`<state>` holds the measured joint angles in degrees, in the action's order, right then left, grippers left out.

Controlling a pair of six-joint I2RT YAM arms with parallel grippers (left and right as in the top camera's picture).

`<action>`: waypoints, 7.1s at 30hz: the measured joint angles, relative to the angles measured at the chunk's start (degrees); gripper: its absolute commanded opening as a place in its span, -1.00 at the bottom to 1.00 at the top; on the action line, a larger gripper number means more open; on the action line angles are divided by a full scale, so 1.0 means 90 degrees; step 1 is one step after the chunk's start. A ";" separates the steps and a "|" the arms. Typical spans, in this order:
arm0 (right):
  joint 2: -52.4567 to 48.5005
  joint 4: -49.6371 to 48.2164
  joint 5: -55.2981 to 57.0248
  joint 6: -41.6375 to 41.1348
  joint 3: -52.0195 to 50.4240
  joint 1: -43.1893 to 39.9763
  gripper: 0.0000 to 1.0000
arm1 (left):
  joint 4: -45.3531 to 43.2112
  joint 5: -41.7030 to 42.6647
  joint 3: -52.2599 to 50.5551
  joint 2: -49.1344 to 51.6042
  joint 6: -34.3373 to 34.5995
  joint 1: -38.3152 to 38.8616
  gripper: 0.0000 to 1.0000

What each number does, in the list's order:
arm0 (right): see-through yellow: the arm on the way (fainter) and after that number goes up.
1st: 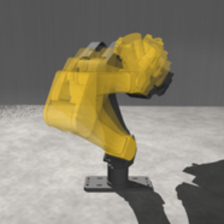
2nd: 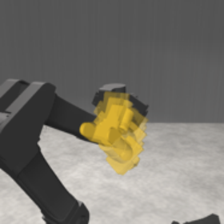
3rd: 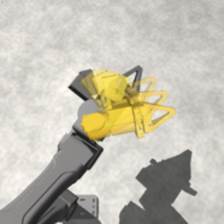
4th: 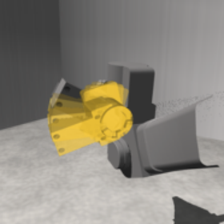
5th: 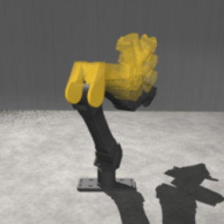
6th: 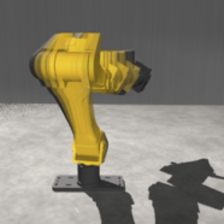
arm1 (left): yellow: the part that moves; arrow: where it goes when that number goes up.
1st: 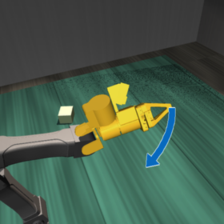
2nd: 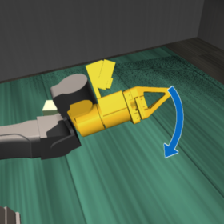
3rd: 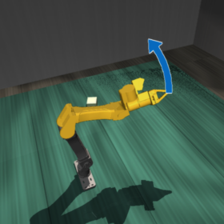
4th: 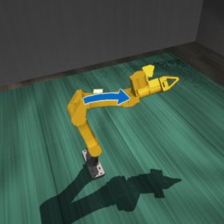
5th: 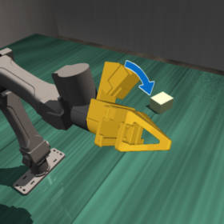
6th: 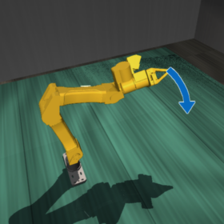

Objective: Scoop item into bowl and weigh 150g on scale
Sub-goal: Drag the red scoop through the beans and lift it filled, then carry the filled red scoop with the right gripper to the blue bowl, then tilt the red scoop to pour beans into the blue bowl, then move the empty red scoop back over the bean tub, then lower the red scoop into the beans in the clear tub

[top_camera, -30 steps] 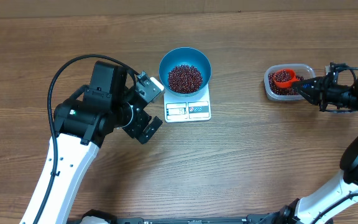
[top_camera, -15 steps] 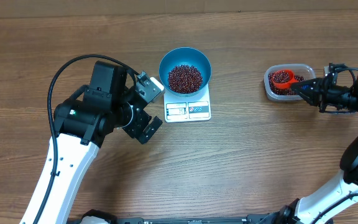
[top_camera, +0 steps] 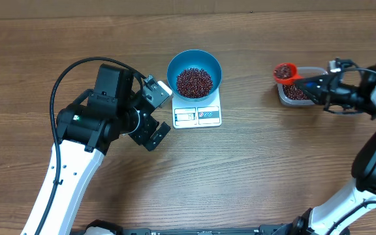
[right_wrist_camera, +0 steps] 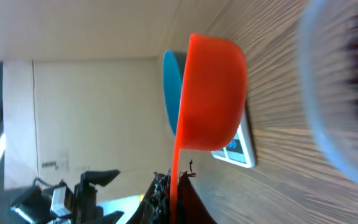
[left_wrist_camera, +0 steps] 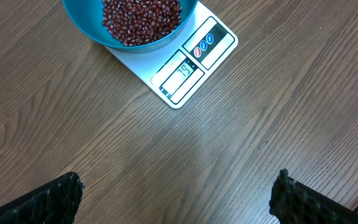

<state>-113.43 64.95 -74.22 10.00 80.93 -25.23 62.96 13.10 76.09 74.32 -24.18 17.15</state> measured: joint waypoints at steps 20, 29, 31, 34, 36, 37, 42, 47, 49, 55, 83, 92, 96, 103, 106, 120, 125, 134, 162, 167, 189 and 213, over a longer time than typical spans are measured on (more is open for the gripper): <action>0.0000 -0.1996 -0.0702 -0.1093 -0.0024 0.2518 -0.92 | 0.0002 0.0000 0.0000 0.0002 0.0000 0.0000 0.99; 0.0000 -0.3708 -0.0136 -0.2341 -0.0046 0.3385 -0.92 | 0.0000 -0.0002 0.0000 0.0002 0.0000 0.0000 0.99; 0.0000 -0.3929 0.0197 -0.2285 -0.0046 0.3526 -0.92 | 0.0000 0.0000 0.0000 0.0002 0.0000 0.0000 0.99; 0.0000 -0.4243 0.0653 -0.1962 -0.0046 0.3679 -0.93 | 0.0000 -0.0002 0.0000 0.0002 0.0000 0.0000 1.00; 0.0000 -0.4311 0.1025 -0.1727 -0.0046 0.3701 -0.92 | 0.0002 0.0000 0.0000 0.0002 0.0000 0.0000 0.99; 0.0000 -0.4308 0.1168 -0.1608 -0.0046 0.3701 -0.92 | 0.0000 0.0000 0.0000 0.0002 0.0000 0.0000 0.99; 0.0000 -0.4308 0.1875 -0.0816 -0.0046 0.3701 -0.92 | 0.0000 0.0000 0.0000 0.0002 0.0000 0.0000 0.99; 0.0036 -0.4255 0.2373 -0.0420 -0.0046 0.3701 -0.92 | 0.0000 0.0000 0.0000 0.0002 0.0000 0.0000 0.99; 0.0129 -0.4180 0.2586 -0.0267 -0.0046 0.3701 -0.92 | 0.0000 0.0000 0.0000 0.0002 0.0000 0.0000 0.99; 0.0588 -0.4129 0.3203 -0.0015 -0.0046 0.3704 -0.92 | 0.0000 0.0000 0.0000 0.0002 0.0000 0.0000 0.99; 0.0622 -0.4245 0.6863 0.1328 0.0007 0.5251 -0.92 | 0.0000 0.0000 0.0000 0.0002 0.0000 0.0000 0.99; 0.1513 -0.3917 0.7274 0.1404 0.0066 0.5272 -0.92 | 0.0000 0.0000 0.0000 0.0002 0.0000 0.0000 0.99; 0.1688 -0.3587 0.7529 0.1477 0.0109 0.5319 -0.92 | 0.0000 0.0000 0.0000 0.0002 0.0000 0.0000 0.99; 0.1688 -0.3504 0.8480 0.1586 0.0109 0.5826 -0.92 | 0.0000 0.0000 0.0000 0.0002 0.0000 0.0000 0.99; 0.1693 -0.3526 0.8697 0.1579 0.0109 0.5984 -0.92 | 0.0002 -0.0002 0.0000 0.0000 0.0000 0.0000 0.99; 0.2657 -0.2659 0.8774 0.0714 0.0109 0.6030 -0.93 | -0.0002 -0.0002 0.0000 0.0002 0.0000 0.0000 0.99; 0.3266 -0.1744 0.9527 0.0063 0.0155 0.5141 -0.93 | 0.0002 -0.0002 0.0000 0.0002 0.0000 0.0000 0.99; 0.3024 -0.1302 0.9724 -0.0182 0.0155 0.2382 -0.93 | 0.0002 0.0000 0.0000 0.0002 0.0000 0.0000 0.99; 0.0940 -0.1433 0.8177 -0.0015 0.0109 0.1494 -0.92 | 0.0002 0.0000 0.0000 0.0007 0.0000 0.0000 0.99; 0.0840 -0.1435 0.8177 0.0039 0.0109 0.1491 -0.93 | 0.0000 -0.0002 0.0000 0.0007 0.0000 0.0000 0.99; 0.0510 -0.1212 0.5991 -0.0136 0.0107 0.1163 -0.93 | 0.0000 0.0000 0.0000 0.0007 0.0000 0.0000 0.99; 0.0153 -0.0687 0.3254 -0.0457 0.0085 -0.0406 -0.93 | 0.0000 0.0000 0.0000 0.0007 0.0000 0.0000 0.99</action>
<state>-112.05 58.76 -44.93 5.89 81.69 -28.88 62.96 13.10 76.09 74.39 -24.18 17.15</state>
